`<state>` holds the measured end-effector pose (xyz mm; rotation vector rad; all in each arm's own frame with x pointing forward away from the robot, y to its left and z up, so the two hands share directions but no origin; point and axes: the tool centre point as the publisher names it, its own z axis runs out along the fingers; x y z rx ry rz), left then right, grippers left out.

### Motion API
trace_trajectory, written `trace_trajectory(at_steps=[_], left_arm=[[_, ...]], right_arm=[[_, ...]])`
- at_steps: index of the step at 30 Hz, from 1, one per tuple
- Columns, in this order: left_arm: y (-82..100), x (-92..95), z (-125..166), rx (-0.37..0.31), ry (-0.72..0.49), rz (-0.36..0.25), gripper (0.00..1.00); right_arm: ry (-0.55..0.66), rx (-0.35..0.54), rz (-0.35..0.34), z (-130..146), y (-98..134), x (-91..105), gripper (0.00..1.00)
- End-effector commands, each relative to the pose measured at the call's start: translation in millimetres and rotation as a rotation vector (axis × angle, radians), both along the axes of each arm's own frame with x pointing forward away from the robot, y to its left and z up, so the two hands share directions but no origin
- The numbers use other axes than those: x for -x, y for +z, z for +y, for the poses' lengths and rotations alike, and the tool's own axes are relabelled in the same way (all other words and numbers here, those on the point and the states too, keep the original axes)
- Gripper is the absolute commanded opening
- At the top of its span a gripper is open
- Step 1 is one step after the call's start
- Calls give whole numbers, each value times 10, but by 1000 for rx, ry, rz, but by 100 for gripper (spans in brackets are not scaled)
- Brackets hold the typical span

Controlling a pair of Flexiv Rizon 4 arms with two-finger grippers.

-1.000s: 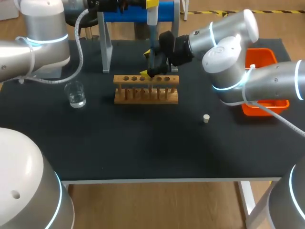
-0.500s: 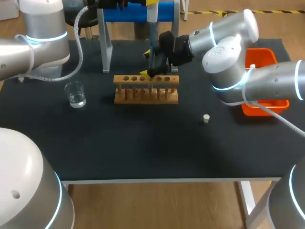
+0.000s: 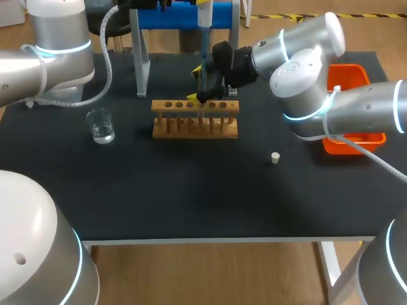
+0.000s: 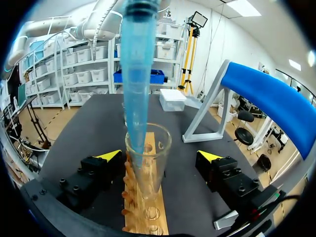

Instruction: Invert the test tube, pick up the pipette, mount the tip to pipette, aspirate from beaker and dispense into the tube, eject the tip, return the pipette, and cap with the stopper.

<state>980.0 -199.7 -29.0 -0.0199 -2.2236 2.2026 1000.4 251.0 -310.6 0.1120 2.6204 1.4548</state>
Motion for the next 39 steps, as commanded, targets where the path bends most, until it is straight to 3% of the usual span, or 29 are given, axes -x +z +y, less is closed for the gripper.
trace_trajectory(at_steps=[1, 22, 39], left_arm=[[18, -3, -21, 2, 0, 4, 0], [112, -8, -32, 22, 3, 36, 0], [239, 51, -28, 24, 13, 21, 0]], right_arm=[[3, 3, 2, -6, 9, -5, 100], [3, 3, 2, -6, 9, -5, 100], [3, 3, 2, -6, 9, -5, 100]])
